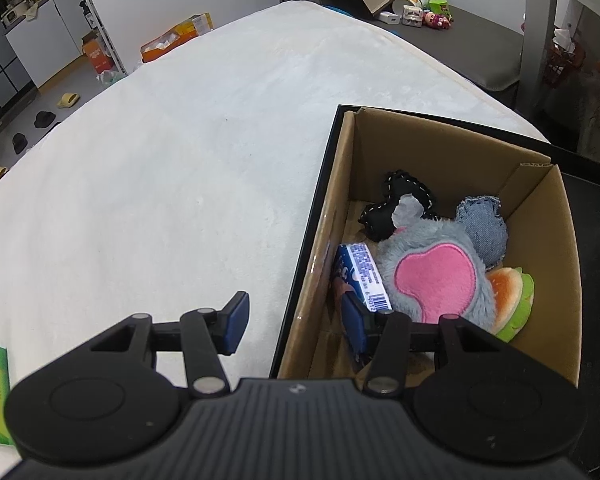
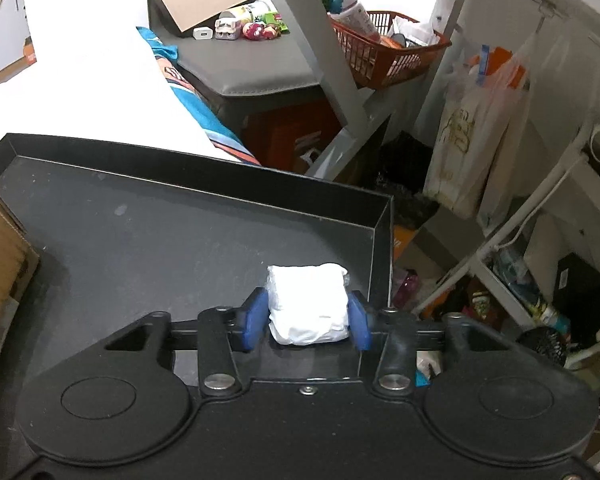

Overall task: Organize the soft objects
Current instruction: 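Carry the white tissue ball into the box and open the right tool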

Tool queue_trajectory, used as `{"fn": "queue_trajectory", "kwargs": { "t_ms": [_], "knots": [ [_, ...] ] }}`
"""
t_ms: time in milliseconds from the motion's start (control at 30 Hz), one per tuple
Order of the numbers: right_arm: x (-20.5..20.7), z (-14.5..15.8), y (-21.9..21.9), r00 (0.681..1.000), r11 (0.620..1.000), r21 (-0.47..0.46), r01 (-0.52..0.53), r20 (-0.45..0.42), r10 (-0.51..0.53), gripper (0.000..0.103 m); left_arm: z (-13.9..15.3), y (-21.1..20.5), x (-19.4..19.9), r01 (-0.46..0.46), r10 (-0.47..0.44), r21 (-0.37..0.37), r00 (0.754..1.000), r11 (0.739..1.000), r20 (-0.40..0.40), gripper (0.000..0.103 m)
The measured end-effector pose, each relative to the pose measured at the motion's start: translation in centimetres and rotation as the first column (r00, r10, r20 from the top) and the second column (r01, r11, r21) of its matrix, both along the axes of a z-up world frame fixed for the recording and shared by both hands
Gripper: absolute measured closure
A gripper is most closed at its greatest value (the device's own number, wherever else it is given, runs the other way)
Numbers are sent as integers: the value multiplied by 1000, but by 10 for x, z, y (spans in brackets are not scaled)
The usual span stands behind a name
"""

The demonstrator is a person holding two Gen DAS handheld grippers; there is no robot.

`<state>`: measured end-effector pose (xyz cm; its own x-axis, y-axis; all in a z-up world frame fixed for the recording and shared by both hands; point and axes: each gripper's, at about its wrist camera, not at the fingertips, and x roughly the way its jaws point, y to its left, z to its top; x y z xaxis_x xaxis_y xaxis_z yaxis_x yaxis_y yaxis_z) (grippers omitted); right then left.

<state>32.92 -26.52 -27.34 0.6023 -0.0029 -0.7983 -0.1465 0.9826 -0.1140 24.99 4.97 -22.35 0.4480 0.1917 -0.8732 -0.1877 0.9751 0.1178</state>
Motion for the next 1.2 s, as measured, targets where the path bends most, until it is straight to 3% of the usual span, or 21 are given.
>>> {"fn": "queue_trajectory", "kwargs": {
  "t_ms": [233, 367, 900, 1200],
  "knots": [
    [-17, 19, -2, 999, 999, 26, 28, 26, -29, 62, 4, 1, -5, 8, -7, -12, 1000, 1000, 10, 54],
    [-27, 37, -3, 998, 994, 89, 62, 25, -65, 62, 8, 2, -9, 15, -14, -24, 1000, 1000, 19, 54],
    [-62, 85, 31, 997, 993, 115, 17, 77, -26, 61, 16, 11, -27, 66, -64, -101, 998, 993, 27, 54],
    [-79, 108, 68, 998, 982, 187, -22, 59, 11, 61, 16, 27, -34, 63, -60, -142, 998, 988, 26, 54]
  ]
}}
